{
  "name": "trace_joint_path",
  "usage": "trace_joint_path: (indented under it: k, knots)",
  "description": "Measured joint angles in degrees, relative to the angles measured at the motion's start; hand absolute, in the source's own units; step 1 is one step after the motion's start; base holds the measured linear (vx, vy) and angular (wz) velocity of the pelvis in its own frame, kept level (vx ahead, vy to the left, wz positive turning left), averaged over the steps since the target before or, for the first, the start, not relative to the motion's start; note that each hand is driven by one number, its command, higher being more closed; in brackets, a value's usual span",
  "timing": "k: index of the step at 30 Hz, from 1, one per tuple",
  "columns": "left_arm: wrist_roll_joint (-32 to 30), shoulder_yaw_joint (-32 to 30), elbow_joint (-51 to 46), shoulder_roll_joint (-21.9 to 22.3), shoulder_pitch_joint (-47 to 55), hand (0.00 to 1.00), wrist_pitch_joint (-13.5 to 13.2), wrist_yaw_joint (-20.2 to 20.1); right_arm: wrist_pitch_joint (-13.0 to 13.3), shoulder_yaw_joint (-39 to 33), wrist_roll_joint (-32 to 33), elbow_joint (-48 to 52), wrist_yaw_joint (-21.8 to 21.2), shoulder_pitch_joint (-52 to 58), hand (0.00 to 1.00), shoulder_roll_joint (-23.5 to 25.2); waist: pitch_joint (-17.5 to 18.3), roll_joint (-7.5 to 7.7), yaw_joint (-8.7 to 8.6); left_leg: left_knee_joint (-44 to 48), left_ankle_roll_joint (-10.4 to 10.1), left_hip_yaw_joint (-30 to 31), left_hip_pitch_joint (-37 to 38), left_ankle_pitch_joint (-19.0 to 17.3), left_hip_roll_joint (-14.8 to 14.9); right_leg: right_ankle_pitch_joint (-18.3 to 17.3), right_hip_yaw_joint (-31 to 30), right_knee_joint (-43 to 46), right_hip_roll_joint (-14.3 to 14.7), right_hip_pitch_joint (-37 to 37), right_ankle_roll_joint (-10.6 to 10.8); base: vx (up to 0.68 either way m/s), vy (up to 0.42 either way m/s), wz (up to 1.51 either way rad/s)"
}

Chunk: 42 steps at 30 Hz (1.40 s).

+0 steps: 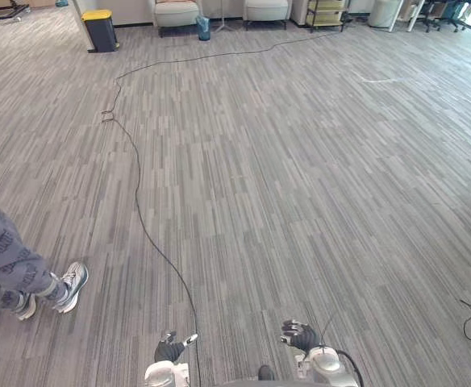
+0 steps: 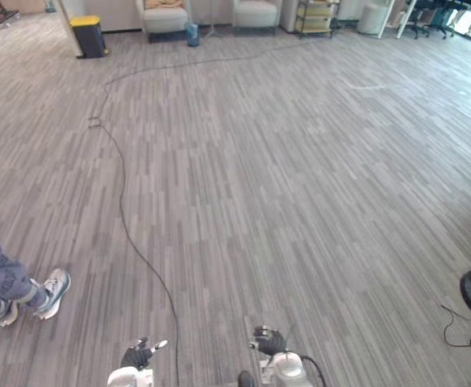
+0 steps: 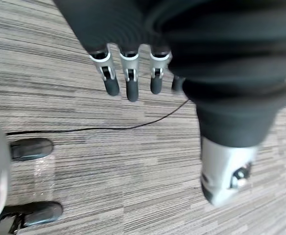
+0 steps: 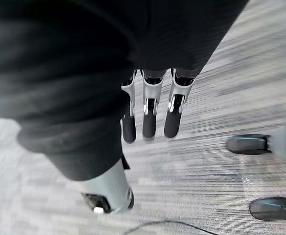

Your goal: Pick up cushions and gather them together orderly.

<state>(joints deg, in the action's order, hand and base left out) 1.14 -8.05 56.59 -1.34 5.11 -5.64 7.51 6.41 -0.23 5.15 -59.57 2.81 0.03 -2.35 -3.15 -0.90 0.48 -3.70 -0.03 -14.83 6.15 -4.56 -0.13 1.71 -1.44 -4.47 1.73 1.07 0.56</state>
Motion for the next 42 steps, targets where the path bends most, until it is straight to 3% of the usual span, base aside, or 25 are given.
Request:
trace_joint_path:
  k: [14,29,37,42]
  knots:
    - [-2.24,-2.16,2.64,0.14,0.17,0.0,2.57,-2.57,-2.75,-12.78,2.23,-2.37,-0.14,1.1,0.0,0.26,0.0,0.13,0.45,-2.1,0.73,3.04,0.96,1.14,-1.13,-0.94,2.99,0.26,-1.1,1.06,1.22,-0.01,-0.002,0.11]
    - [-3.39,-2.13,2.97,0.4,0.05,0.0,2.63,-2.85,-2.96,-17.75,4.02,-2.32,-0.17,2.09,0.0,1.22,-0.03,0.14,0.42,-2.14,1.12,4.53,0.75,1.4,-1.59,-1.57,4.87,0.4,-1.77,1.38,1.56,-0.02,-0.016,0.06]
    - [-3.4,-2.27,2.61,0.47,0.02,0.0,2.66,-2.93,-2.87,-19.59,4.18,-1.87,-0.14,2.01,0.0,1.79,-0.49,0.08,0.26,-2.1,0.96,5.32,-0.08,1.33,-1.17,-3.96,6.03,3.19,-1.69,-0.2,0.91,0.01,-0.023,0.09]
    - [-3.39,-4.52,1.64,0.41,-0.54,0.0,2.67,-3.11,-2.76,-21.15,4.9,-0.37,-0.09,2.06,0.0,2.54,-1.94,0.85,0.27,8.73,-0.66,5.89,-4.12,-4.2,-0.15,-8.88,7.04,10.33,-2.24,-2.26,0.15,0.05,-0.036,0.11]
